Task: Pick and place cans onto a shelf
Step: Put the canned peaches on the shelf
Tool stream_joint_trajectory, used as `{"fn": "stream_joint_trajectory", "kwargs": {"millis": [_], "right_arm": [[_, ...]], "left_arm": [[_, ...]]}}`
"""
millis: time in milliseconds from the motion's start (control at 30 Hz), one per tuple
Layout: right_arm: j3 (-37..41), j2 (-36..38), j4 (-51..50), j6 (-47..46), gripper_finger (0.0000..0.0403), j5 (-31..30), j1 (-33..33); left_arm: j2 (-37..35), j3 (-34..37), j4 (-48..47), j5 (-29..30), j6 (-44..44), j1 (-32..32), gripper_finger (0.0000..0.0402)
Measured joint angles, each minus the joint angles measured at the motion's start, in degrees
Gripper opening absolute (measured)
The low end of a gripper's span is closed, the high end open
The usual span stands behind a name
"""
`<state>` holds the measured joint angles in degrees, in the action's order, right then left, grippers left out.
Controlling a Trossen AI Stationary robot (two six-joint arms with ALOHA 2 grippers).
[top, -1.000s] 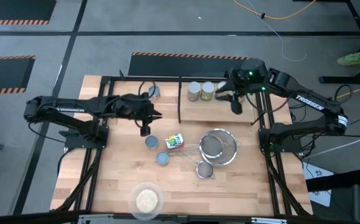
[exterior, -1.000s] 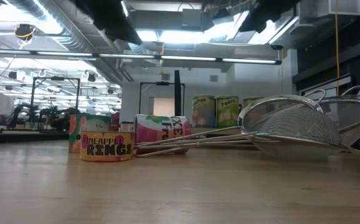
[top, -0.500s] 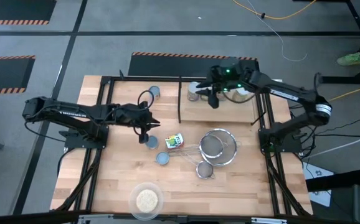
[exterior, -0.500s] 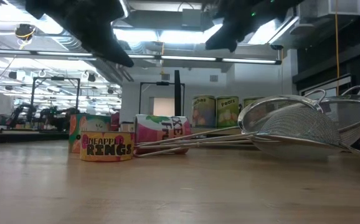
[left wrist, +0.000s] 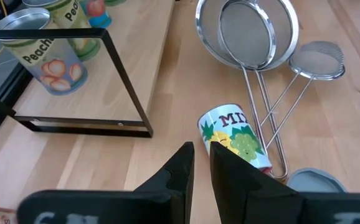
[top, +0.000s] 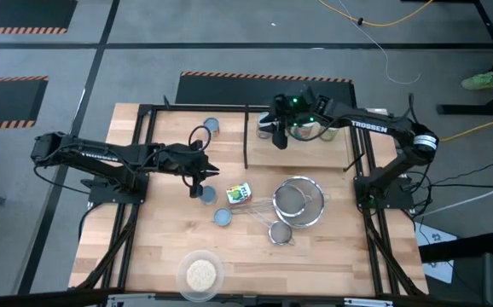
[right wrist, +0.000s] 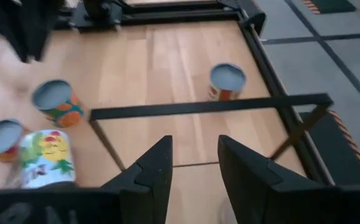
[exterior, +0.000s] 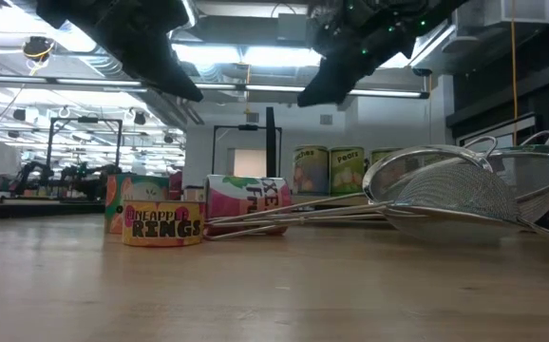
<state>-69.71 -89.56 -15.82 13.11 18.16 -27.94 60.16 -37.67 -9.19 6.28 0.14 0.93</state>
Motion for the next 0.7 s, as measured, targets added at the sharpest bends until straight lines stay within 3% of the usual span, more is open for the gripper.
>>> {"fn": "stream_joint_trajectory", "kwargs": {"millis": [367,700], "right_arm": [[0.0,-3.7,-0.2,2.6,0.0133,-8.6,0.0],[0.0,-7.5,-0.2,2.6,0.0133,-9.0,0.0]], "left_arm": [[0.0,0.0,0.0,0.0,0.0,0.0,0.0044],[0.0,0.0,-0.1,0.0,0.0,0.0,0.0044]]}}
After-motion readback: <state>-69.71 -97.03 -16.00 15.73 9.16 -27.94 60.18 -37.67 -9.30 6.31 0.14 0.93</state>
